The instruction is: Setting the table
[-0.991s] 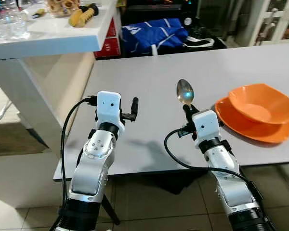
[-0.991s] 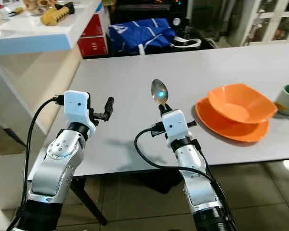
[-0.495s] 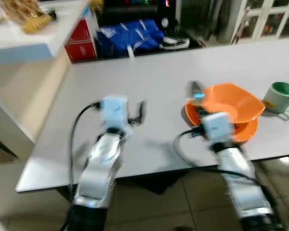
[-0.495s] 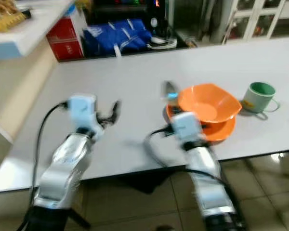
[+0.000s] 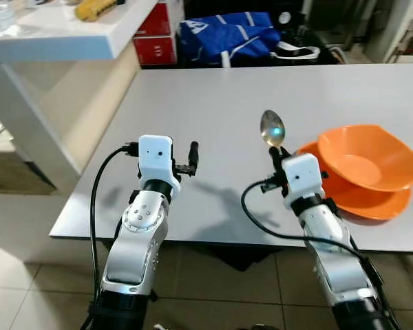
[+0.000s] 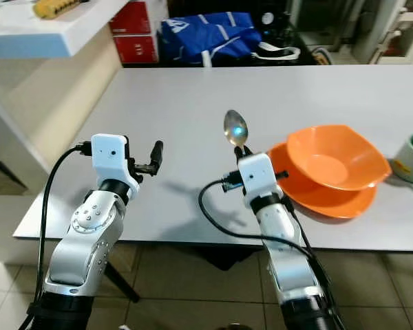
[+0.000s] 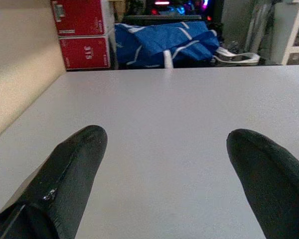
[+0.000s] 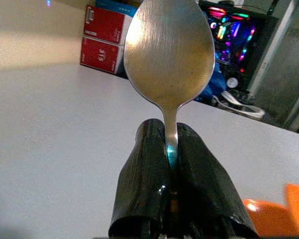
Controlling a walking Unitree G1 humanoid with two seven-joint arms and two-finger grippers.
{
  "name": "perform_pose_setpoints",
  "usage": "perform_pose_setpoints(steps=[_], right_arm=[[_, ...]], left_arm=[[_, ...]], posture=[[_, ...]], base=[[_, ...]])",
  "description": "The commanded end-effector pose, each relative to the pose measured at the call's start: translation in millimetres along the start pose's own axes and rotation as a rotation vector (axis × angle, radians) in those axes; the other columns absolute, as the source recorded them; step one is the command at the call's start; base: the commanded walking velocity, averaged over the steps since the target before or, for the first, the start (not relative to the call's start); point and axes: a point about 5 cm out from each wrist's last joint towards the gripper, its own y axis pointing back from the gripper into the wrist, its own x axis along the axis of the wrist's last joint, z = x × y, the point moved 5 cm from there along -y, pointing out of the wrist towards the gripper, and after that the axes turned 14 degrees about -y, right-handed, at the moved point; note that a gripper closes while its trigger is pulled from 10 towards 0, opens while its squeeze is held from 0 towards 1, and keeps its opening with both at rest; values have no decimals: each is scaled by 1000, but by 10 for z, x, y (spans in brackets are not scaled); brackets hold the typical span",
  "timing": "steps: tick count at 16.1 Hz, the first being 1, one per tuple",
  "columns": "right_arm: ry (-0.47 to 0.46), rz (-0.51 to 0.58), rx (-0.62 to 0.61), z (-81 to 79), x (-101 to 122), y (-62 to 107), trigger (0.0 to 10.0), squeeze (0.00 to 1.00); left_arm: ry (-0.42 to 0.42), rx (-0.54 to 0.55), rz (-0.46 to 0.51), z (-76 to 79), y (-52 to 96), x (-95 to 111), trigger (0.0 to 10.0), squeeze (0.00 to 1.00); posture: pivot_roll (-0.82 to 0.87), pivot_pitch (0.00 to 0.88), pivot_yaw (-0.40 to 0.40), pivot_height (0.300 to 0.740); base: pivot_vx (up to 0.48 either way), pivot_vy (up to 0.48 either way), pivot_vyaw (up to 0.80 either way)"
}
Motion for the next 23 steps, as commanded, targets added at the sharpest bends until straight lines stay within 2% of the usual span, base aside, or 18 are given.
perform_pose_setpoints(steps=[1,2,3,6,8,11,18,23], right_arm=[[-42,-12,-28,60,-7,-66,10000,0],[-54,-13,-41,85,-6,-100,10000,0],[-97,-21,-78,146,-13,-231,10000,0],[-147,-48,-100,168,-64,-365,10000,0],[-211,-112,-164,278,-213,-453,10000,0],[-281,-220,-261,451,-446,-454,10000,0],[-190,-393,-306,647,-750,-379,10000,0],[-213,-504,-347,745,-915,-319,10000,0]], left_arm=[[-14,19,-1,-41,24,3,10000,0],[-16,18,-1,-44,24,3,10000,0],[-21,23,-2,-64,26,4,10000,0],[-17,19,-8,-59,43,-8,10000,0],[-12,17,-28,-73,89,-48,10000,0],[-10,14,-44,-63,123,-80,10000,0],[15,18,-63,-28,162,-106,10000,0],[29,25,-70,-22,170,-115,10000,0]], posture=[[-190,0,78,740],[-190,0,78,740],[-185,0,82,740],[-177,0,86,740],[-165,0,88,740],[-162,0,89,740],[-166,0,75,740],[-163,1,66,740]], base=[[0,0,0],[0,0,0],[0,0,0],[0,0,0],[0,0,0],[0,0,0],[0,0,0],[0,0,0]])
